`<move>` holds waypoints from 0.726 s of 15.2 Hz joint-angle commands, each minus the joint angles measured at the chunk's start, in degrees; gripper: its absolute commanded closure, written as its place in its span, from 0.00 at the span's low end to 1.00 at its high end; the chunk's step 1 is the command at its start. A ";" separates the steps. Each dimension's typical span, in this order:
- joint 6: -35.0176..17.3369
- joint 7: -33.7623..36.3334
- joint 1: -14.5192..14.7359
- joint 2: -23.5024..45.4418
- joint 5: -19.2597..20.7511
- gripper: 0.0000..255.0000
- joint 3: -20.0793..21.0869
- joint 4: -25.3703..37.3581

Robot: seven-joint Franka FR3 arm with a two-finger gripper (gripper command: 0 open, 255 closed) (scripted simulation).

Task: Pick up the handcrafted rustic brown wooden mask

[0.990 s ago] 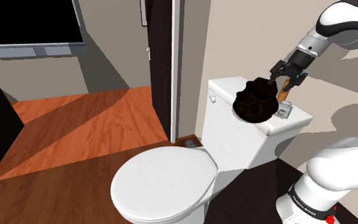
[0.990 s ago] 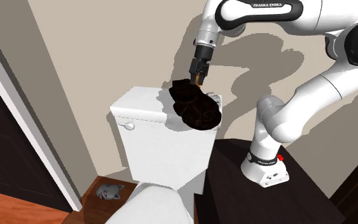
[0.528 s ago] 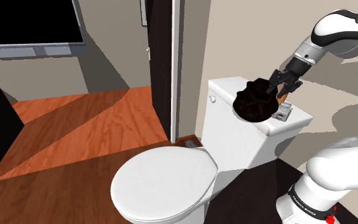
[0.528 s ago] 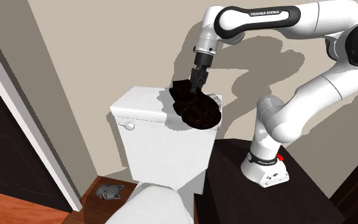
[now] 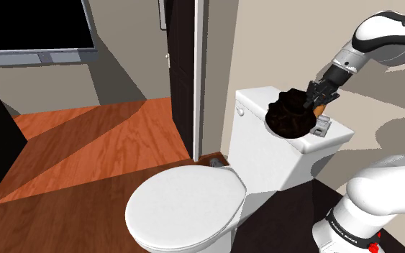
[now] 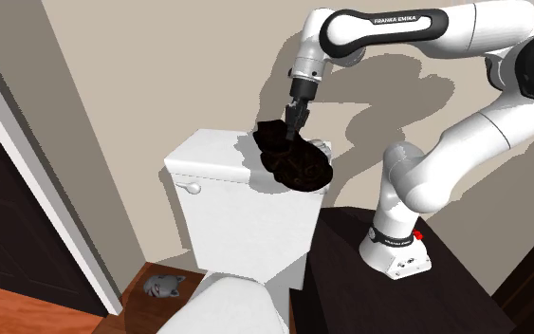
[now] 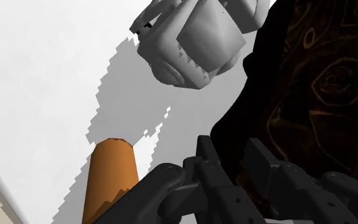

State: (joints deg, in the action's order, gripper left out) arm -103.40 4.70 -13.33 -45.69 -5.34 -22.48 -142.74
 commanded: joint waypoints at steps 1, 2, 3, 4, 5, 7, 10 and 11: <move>-0.03 -0.05 -0.03 0.01 0.07 1.00 -0.02 -0.12; 0.68 0.16 0.04 0.04 0.00 1.00 0.11 0.65; 1.38 0.36 0.11 0.08 -0.08 1.00 0.23 1.42; 2.07 0.56 0.19 0.16 -0.15 1.00 0.34 2.22; 2.76 0.76 0.27 0.23 -0.22 1.00 0.45 3.01; 4.12 1.15 0.45 0.41 -0.37 1.00 0.66 4.62; 6.16 1.72 0.72 0.77 -0.60 1.00 0.94 7.11; 6.83 1.91 0.81 0.91 -0.68 1.00 1.02 7.95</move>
State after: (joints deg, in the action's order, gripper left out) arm -97.34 6.45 -12.55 -44.75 -5.98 -21.52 -135.59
